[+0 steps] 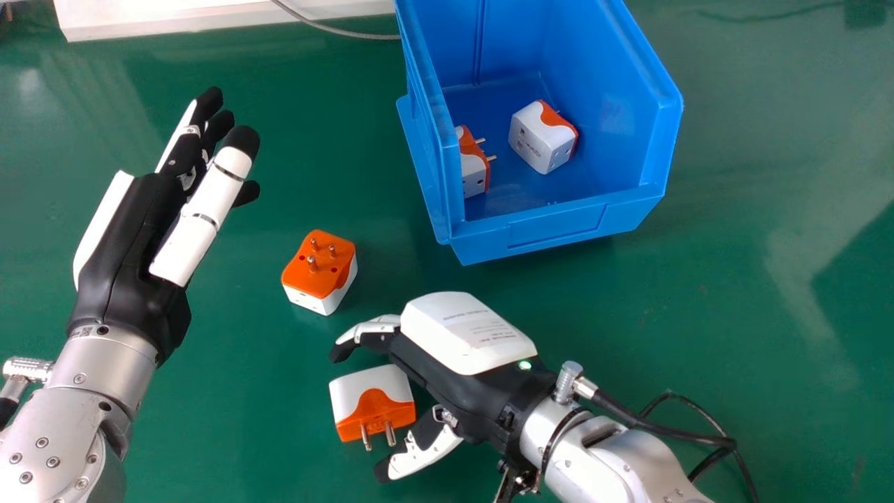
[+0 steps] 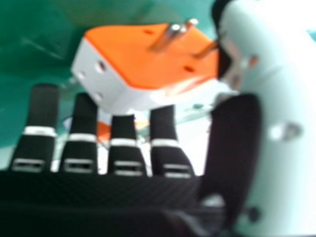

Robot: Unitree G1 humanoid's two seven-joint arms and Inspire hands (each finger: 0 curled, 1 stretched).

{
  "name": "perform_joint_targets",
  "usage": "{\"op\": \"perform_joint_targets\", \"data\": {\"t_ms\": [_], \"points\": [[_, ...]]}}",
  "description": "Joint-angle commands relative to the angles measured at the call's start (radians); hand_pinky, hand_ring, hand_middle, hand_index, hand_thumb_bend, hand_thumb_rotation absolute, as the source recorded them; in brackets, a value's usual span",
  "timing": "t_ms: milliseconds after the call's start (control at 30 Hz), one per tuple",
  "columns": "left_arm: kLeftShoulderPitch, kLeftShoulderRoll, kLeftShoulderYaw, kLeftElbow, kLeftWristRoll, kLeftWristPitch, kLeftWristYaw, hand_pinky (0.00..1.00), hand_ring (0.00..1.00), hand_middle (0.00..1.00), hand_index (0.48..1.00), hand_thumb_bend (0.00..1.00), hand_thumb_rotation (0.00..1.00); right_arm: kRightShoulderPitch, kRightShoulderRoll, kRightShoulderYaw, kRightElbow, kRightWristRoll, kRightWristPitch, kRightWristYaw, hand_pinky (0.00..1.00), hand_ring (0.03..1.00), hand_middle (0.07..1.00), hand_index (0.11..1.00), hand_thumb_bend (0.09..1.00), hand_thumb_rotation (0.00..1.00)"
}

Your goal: Pick all objects and put in blue box

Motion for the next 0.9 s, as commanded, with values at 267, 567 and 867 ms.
{"op": "perform_joint_targets", "data": {"t_ms": [267,567,867], "points": [[-0.014,0.009,0.005,-0.033,-0.002,-0.002,0.009,0.89,0.95,0.99,0.981,0.49,0.78,0.014,0.011,-0.002,-0.074,0.025,0.040,0.056,0.62,0.753,0.799,0.745,0.449,0.14],[-0.015,0.008,0.003,-0.031,-0.002,-0.007,0.008,0.88,0.95,0.99,0.979,0.49,0.78,0.015,0.019,-0.002,-0.060,0.033,0.042,0.048,0.62,0.754,0.802,0.747,0.422,0.17],[-0.011,0.007,-0.001,-0.055,0.001,0.008,0.015,0.88,0.95,0.98,0.977,0.49,0.78,0.001,0.024,0.022,-0.001,-0.041,-0.007,-0.130,0.58,0.697,0.733,0.665,0.423,0.12]]}}
